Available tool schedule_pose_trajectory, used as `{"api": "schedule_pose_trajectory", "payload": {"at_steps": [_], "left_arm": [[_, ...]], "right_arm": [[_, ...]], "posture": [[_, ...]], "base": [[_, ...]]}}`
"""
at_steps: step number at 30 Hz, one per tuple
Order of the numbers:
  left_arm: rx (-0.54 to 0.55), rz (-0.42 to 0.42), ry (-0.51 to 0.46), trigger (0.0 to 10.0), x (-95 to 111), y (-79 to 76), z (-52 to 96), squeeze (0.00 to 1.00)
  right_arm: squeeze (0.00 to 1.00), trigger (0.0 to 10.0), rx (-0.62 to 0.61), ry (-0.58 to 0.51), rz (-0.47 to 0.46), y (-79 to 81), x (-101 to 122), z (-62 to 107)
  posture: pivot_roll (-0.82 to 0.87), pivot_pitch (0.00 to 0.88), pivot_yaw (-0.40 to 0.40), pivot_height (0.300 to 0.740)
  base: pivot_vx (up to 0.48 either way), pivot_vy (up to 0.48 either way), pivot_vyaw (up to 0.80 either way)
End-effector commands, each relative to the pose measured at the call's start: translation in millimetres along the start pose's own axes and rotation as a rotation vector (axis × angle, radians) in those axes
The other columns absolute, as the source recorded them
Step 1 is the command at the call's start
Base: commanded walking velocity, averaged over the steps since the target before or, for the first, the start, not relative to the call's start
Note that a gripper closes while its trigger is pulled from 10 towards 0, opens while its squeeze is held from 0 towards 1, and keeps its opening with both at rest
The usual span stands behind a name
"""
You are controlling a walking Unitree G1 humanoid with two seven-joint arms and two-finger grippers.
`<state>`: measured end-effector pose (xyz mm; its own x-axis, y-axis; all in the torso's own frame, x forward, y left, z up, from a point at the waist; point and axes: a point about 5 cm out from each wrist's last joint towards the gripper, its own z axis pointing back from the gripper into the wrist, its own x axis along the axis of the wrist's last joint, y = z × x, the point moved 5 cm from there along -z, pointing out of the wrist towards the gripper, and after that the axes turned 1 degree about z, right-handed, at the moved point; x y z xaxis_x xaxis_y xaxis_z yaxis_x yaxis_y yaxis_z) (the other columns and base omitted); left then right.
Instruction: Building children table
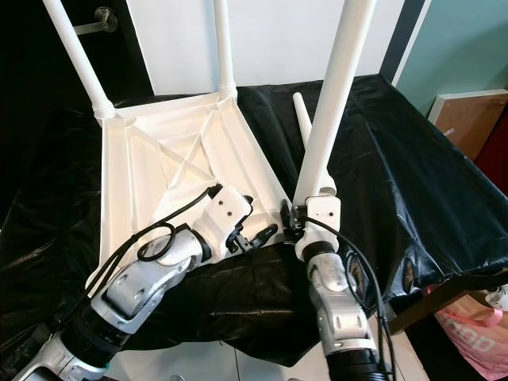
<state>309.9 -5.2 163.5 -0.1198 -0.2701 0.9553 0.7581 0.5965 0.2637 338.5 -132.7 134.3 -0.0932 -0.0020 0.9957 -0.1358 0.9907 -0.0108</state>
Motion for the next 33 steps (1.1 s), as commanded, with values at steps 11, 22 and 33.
{"api": "schedule_pose_trajectory", "payload": {"at_steps": [11, 22, 33], "left_arm": [[-0.116, -0.016, -0.006, 10.0, 0.8, -8.4, -1.0, 0.00], [-0.115, -0.008, -0.006, 10.0, 1.4, -7.2, -3.9, 0.00], [-0.098, 0.005, 0.019, 10.0, -2.8, -5.3, -3.5, 0.00]], "right_arm": [[0.00, 10.0, 0.354, 0.031, 0.088, -7.0, 3.9, 1.9], [0.00, 6.6, 0.481, 0.112, 0.163, -2.3, -15.4, -8.8], [0.00, 0.0, 0.471, 0.118, 0.156, -6.7, -19.4, -13.2]], "posture": [[-0.15, 0.040, 0.007, 0.740], [-0.15, 0.028, 0.005, 0.740], [-0.14, 0.022, 0.008, 0.740]], "base": [[0.000, 0.000, 0.00], [0.000, 0.000, 0.00], [0.000, 0.000, 0.00]]}}
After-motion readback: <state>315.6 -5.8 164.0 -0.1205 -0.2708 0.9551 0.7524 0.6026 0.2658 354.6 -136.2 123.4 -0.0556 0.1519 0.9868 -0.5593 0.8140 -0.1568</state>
